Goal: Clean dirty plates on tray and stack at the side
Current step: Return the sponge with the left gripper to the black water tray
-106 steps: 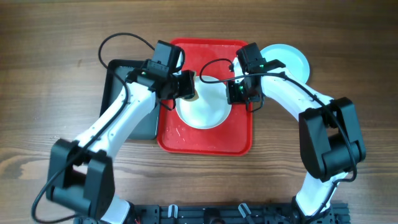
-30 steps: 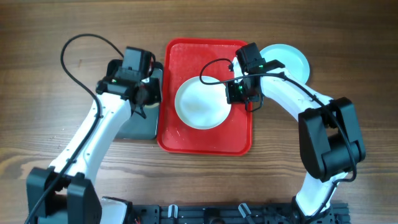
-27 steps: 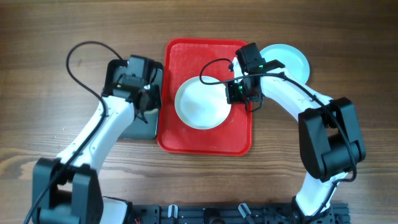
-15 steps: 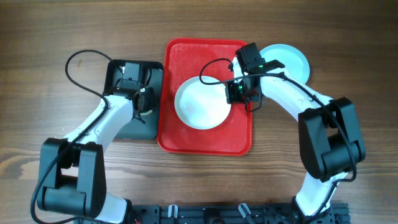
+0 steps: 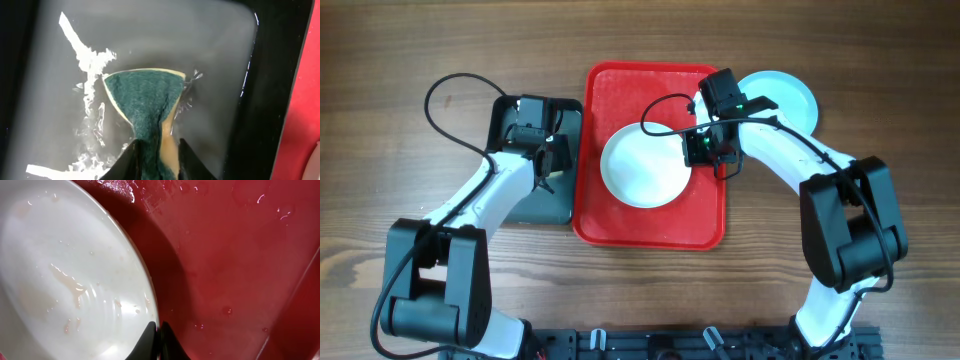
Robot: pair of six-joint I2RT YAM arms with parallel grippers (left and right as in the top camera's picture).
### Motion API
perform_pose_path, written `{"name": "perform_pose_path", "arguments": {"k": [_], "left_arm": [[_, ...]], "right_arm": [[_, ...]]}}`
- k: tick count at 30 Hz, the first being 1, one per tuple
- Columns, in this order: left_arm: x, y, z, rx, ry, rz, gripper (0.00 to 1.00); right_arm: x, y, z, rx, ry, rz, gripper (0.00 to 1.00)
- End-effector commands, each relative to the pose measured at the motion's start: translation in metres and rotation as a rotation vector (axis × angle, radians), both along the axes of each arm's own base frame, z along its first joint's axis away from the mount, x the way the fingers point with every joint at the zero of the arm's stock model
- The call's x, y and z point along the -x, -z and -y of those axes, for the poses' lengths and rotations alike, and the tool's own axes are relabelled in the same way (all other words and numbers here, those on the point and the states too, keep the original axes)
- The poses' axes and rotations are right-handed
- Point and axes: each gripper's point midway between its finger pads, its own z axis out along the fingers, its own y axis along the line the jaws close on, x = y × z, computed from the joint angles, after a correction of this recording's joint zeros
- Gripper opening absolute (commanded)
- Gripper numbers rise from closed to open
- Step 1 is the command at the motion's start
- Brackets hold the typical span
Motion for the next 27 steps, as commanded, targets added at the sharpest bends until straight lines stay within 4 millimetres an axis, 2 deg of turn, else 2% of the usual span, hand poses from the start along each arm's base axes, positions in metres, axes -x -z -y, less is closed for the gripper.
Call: {"name": "perform_pose_path", "arguments": {"k": [1,2,3,6,8,11,12,27], "left_arm": [[0.0019,0.0054,-0.0090,-0.043,-0.009,-0.013,0.29],[0.0014,0.0049,-0.0109,-0.053,-0.014,-0.010,0.35],[0.0007,0.0043,-0.0117,-0.058,-0.016,-0.006,0.47],[-0.0027,0.0024,-0.0120,-0.059,-0.019,0.010,0.71],[-0.0038,0.0009,-0.0173,-0.088,-0.032,0.018,1.00],[-0.0028,0.0012,-0.0189,-0.097,-0.036,0.014,1.00],[-0.0029,0.0011,-0.0189,-0.097,-0.036,0.015,1.00],[-0.0029,0.0011,-0.0189,-0.097,-0.036,0.015,1.00]], "right_arm": [[0.0013,-0.0077,-0.0049,-0.019,-0.006,0.013,0.05],[0.0013,-0.0077,-0.0049,-0.019,-0.006,0.014,0.05],[0.0014,-0.0077,-0.0048,-0.019,-0.006,0.013,0.05],[0.0014,-0.0077,-0.0048,-0.019,-0.006,0.013,0.05],[0.0013,-0.0077,-0.0049,-0.019,-0.006,0.013,0.06],[0.0012,-0.0078,-0.0049,-0.019,-0.006,0.014,0.07],[0.0012,-0.0078,-0.0049,-0.019,-0.006,0.014,0.10],[0.0012,-0.0078,-0.0049,-0.019,-0.006,0.014,0.11]]}}
